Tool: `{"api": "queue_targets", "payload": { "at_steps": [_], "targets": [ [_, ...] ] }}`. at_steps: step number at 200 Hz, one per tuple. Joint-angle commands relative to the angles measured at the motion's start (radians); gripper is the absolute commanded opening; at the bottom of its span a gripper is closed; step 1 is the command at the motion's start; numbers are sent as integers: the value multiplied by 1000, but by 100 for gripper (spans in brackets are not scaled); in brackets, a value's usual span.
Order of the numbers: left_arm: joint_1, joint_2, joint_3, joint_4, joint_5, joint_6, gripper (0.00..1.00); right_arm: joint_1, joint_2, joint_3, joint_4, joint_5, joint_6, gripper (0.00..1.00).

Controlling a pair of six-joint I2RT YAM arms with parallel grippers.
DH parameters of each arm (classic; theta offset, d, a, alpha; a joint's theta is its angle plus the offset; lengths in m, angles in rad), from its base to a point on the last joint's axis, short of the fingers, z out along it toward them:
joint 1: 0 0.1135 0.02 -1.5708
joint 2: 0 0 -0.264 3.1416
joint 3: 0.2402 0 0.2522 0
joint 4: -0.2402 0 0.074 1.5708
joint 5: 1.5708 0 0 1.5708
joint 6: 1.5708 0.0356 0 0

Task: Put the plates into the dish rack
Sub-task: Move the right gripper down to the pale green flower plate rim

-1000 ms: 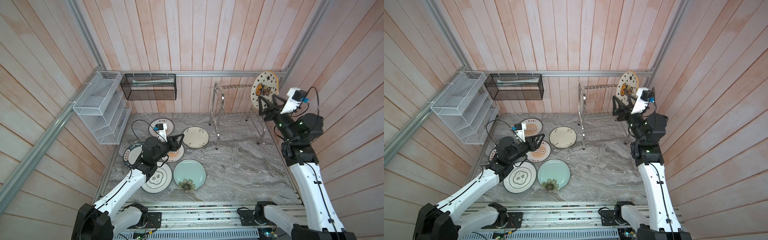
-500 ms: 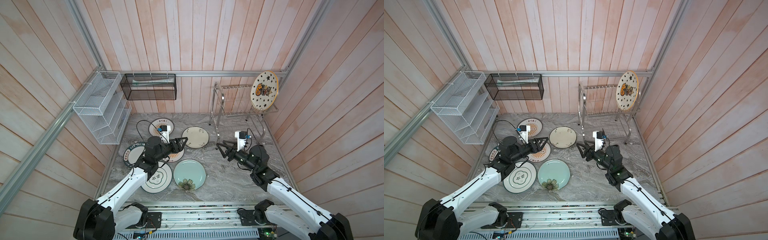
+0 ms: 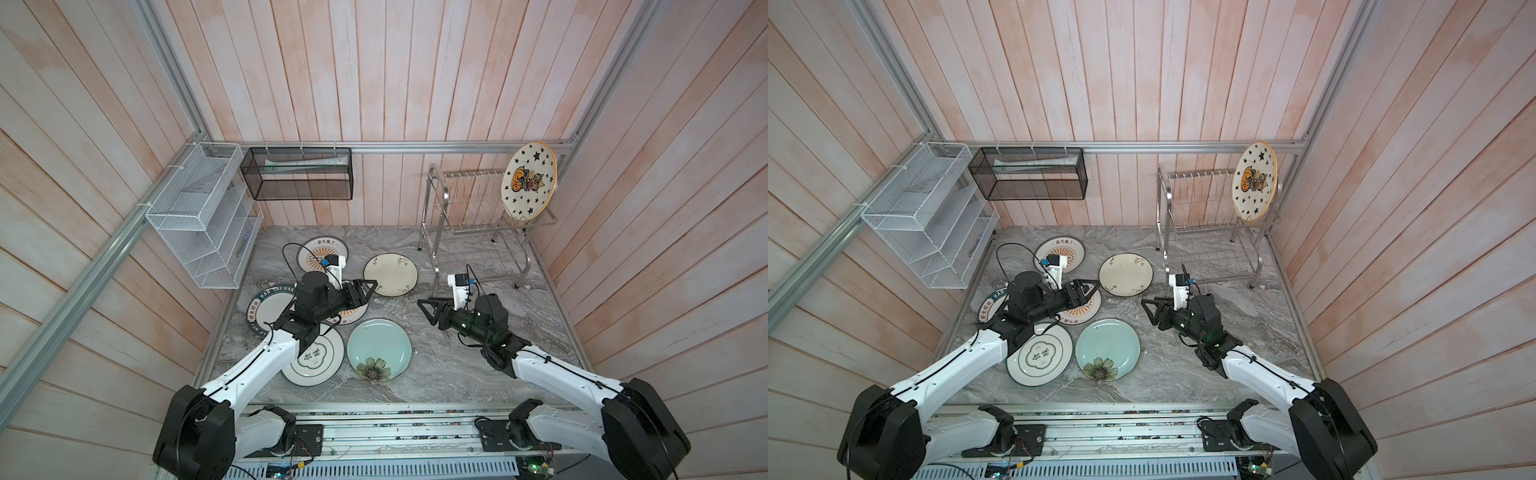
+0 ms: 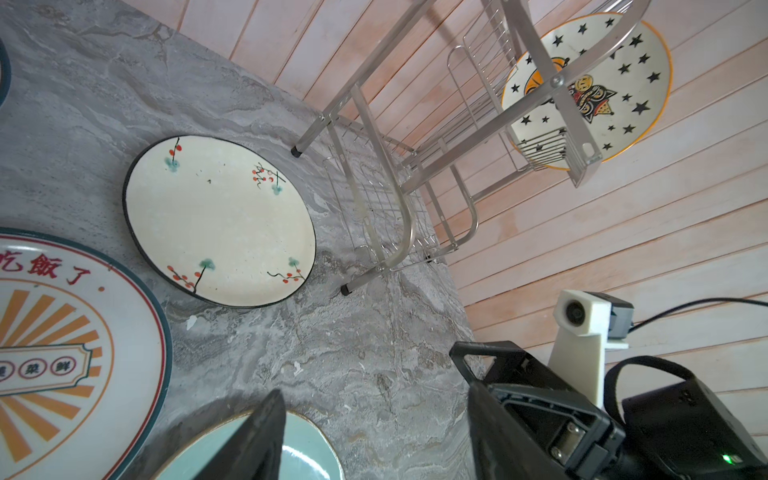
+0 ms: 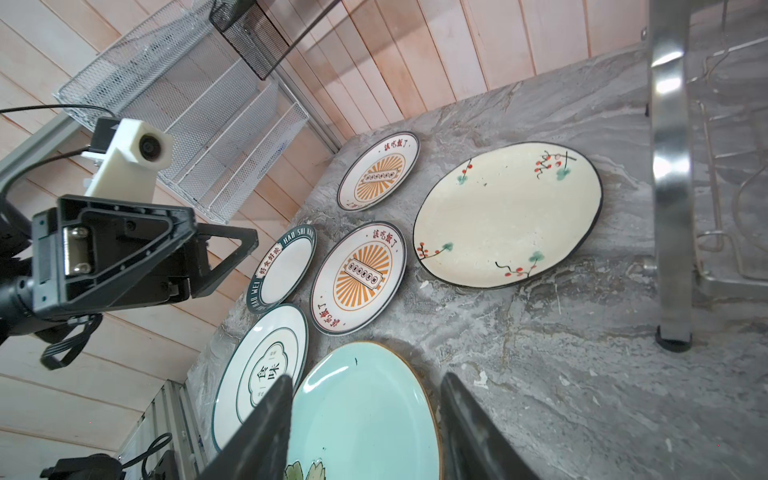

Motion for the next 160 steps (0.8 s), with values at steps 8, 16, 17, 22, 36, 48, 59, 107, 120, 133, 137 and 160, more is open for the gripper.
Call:
{"api": "queue_targets", "payload": {
  "at_steps": [8, 16, 17, 22, 36, 48, 59, 107, 120, 133, 137, 160],
  "targets": [
    [3, -27, -16, -100, -38, 13, 70, 16, 80, -6, 25, -6, 71, 56],
    [4, -27, -25, -125, -57, 11, 70, 20, 108, -2, 24, -14, 85, 55],
    [3, -26, -26, -129, -60, 11, 70, 21, 115, -2, 24, -17, 88, 55],
    [3, -24, -28, -150, -73, 11, 70, 21, 129, 2, 24, -26, 95, 55],
    [4, -3, -20, -226, -126, 16, 70, 24, 183, 15, 20, -72, 115, 54],
    [4, 32, 2, -293, -165, 25, 70, 25, 238, 27, 26, -122, 127, 53],
    [3, 79, 35, -352, -179, 37, 70, 25, 281, 34, 39, -151, 147, 51],
    [-4, 205, 86, -401, -161, 40, 68, 33, 367, 32, 45, -222, 198, 48],
    [-3, 216, 98, -403, -170, 41, 68, 36, 371, 32, 27, -228, 200, 48],
    [-3, 221, 105, -396, -170, 41, 68, 35, 379, 37, 2, -231, 208, 48],
    [-3, 221, 108, -394, -169, 41, 68, 38, 381, 36, -1, -236, 208, 48],
    [-4, 221, 117, -392, -171, 41, 68, 41, 394, 36, -26, -244, 225, 48]
  ]
}}
